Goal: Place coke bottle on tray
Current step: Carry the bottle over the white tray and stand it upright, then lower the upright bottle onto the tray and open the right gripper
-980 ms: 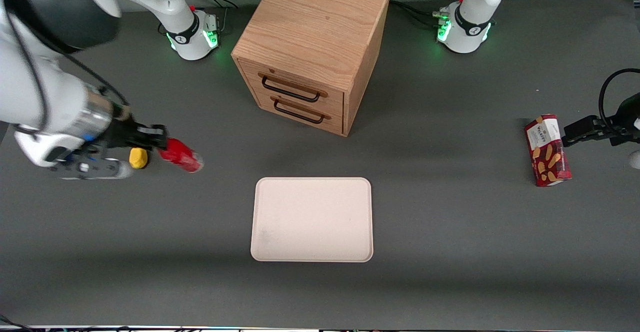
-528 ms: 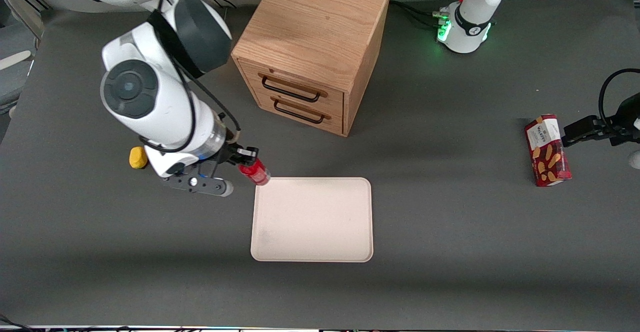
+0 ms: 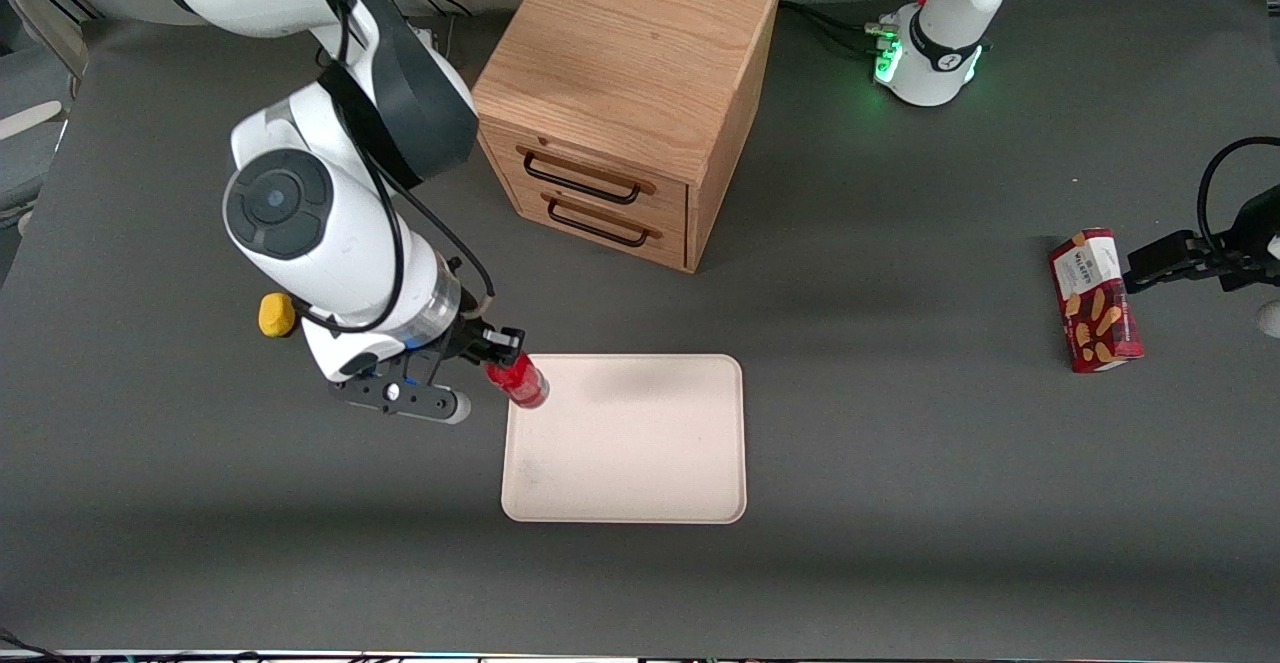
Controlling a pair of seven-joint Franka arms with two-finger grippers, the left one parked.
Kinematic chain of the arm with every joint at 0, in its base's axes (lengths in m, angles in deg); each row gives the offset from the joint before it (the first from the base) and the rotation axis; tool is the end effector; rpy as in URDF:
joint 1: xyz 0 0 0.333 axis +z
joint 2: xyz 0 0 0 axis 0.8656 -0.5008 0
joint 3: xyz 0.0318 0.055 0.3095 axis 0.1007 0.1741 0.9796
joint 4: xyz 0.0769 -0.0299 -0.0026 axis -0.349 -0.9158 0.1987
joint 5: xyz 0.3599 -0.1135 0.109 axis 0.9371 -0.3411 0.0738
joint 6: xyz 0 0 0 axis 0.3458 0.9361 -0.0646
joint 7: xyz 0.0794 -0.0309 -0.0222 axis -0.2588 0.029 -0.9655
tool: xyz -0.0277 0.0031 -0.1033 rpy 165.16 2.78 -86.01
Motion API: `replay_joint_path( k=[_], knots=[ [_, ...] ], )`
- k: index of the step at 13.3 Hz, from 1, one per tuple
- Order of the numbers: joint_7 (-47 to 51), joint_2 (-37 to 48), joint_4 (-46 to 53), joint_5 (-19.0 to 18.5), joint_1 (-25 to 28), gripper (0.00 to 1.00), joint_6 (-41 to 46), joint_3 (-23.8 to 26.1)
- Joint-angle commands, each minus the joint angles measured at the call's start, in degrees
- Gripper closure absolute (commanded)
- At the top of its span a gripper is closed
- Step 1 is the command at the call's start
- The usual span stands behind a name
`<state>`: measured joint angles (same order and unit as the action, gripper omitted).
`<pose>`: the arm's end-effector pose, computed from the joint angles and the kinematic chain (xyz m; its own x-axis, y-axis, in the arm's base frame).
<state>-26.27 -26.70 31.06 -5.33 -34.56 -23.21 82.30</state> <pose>0.6620 0.3309 0.5034 0.9768 -0.2142 0.0088 -0.2128 -0.9738 -0.0797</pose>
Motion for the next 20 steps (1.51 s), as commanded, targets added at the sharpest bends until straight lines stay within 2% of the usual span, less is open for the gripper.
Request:
replay_joint_path(
  k=[1, 10, 14, 19, 20],
  knots=[
    [-1.89, -3.87, 2.68, -1.21, -0.08, 1.0, -2.44, -0.17],
    [-1.54, -11.43, 0.4, -1.3, -0.87, 1.0, -9.65, -1.05],
    [-1.54, -11.7, -3.38, -1.56, -1.13, 1.0, -13.43, -1.05],
    [-1.01, -11.7, -3.56, -1.65, -1.13, 1.0, -13.61, -1.13],
    [-0.92, -11.79, -3.56, -1.57, -1.13, 0.74, -13.7, -1.13]
  ],
)
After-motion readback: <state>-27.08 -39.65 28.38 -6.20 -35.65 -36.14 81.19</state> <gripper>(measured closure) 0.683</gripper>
